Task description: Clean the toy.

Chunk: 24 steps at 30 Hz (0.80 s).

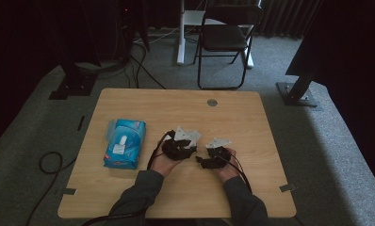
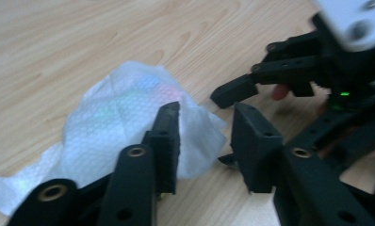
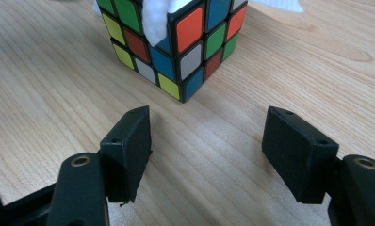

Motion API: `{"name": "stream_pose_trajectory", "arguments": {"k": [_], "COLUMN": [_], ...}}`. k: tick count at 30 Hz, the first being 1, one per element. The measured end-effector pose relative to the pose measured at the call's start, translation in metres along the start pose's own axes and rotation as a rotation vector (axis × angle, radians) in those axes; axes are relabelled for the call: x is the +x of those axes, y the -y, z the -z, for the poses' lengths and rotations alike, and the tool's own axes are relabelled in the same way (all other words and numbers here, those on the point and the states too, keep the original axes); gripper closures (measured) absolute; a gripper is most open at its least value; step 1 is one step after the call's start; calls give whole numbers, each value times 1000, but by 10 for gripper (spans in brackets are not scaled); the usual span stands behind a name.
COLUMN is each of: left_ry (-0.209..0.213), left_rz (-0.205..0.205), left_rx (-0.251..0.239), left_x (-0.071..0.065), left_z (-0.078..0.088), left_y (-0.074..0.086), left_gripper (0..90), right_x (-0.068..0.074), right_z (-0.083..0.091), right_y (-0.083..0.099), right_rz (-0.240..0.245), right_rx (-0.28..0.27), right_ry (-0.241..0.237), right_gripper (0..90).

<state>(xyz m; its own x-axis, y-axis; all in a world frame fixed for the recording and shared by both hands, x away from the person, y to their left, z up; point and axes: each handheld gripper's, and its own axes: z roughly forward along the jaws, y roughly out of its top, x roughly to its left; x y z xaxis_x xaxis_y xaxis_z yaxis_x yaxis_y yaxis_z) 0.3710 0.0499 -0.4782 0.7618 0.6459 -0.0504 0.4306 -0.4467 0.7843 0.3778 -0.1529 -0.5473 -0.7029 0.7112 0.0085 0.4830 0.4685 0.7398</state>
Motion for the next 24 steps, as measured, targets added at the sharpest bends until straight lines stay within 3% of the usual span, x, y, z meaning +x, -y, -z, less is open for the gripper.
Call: {"name": "stream_pose_trajectory", "arguments": {"k": [3,6,9,13,15,19,24], "left_ry": [-1,-34,-78,-134,-131,-80,-64], "left_rz": [5,18,84,191,226,274,305], "left_rx": [-41,-65,-73,-46,-38,-19,-19], "left_x": [4,12,28,49,54,57,56], "left_z": [10,17,21,17,13,3,-4], "left_y": [-2,-2,-1,7,11,17,18], "left_gripper": [537,496,480,469,440,360,344], "right_x": [0,0,0,0,0,0,1], "right_z": [0,0,0,0,0,-1,-1], "right_y": [0,0,0,0,0,0,-2], "right_rz": [2,1,2,4,3,4,5], "right_rx": [-1,-1,-2,-3,-2,-3,-1], "right_ry": [1,1,2,2,2,3,3], "right_gripper": [328,327,327,327,327,327,340]}}
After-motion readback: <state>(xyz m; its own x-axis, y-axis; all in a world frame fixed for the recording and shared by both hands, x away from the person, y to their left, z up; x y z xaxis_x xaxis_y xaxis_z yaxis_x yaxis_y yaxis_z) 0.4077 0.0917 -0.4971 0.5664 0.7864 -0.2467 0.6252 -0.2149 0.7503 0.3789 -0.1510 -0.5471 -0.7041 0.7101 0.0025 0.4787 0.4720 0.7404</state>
